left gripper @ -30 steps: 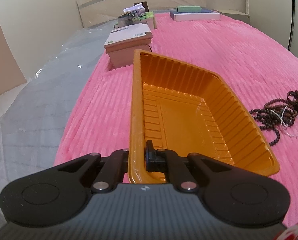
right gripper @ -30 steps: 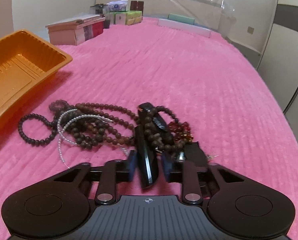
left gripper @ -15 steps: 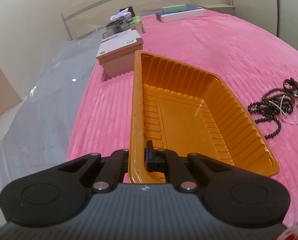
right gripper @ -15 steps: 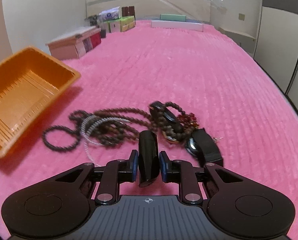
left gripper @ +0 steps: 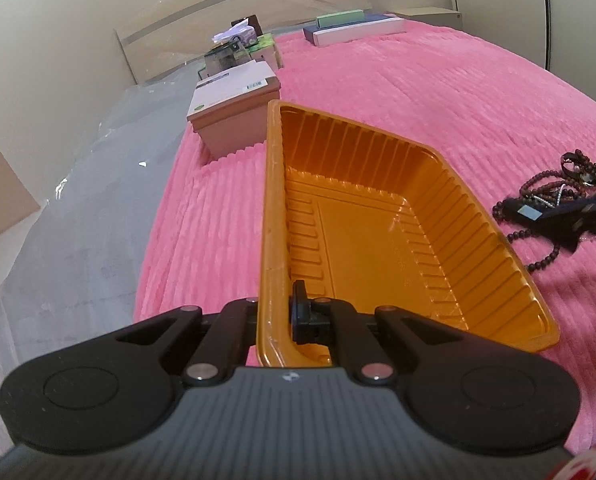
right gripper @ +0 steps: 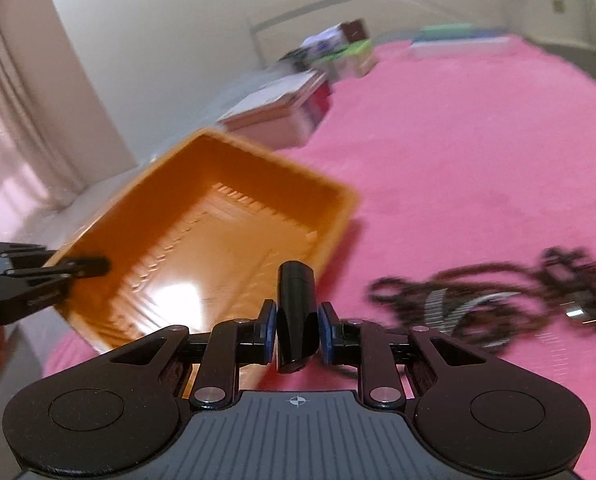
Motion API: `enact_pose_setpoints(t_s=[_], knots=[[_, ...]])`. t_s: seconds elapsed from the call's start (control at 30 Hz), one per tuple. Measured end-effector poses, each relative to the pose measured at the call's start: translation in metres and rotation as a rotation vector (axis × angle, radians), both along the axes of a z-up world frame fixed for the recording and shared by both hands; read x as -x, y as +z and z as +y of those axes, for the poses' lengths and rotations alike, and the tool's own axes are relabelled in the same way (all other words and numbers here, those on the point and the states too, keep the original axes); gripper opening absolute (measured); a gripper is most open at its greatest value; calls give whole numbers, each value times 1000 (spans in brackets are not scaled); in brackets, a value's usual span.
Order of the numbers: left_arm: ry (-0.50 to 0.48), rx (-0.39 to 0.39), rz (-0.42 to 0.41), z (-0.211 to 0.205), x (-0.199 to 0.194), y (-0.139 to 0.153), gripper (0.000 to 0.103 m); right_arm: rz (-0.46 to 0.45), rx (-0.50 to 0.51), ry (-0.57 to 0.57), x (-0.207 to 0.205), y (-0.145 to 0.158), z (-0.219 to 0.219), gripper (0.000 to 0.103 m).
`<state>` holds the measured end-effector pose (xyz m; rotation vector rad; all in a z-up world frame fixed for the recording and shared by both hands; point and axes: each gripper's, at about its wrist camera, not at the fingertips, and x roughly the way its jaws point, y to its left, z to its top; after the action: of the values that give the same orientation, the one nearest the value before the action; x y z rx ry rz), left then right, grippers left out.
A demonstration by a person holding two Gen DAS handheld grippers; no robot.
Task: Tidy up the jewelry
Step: 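Carry the black watch into the orange tray and open the right gripper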
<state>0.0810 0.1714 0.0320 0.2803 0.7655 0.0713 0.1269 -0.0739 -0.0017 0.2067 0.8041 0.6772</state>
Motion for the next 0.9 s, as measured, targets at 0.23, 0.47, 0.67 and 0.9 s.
enact_pose_setpoints(t_s=[0.23,0.47,0.67,0.9], knots=[[-1,-14,8,-3,-2,1,2,38,13,32,-4,-16,25,22],[-7,-35,14,-6,-4,2,2,11,1,57,2,-13,25,23],[-11,-54,31,-11,-3,0,2,-14,3,-7,11,-5,-7,46],[-15,-93,67,-16,-6,-1,2,-48,95,-177,23,-10,-75,48]])
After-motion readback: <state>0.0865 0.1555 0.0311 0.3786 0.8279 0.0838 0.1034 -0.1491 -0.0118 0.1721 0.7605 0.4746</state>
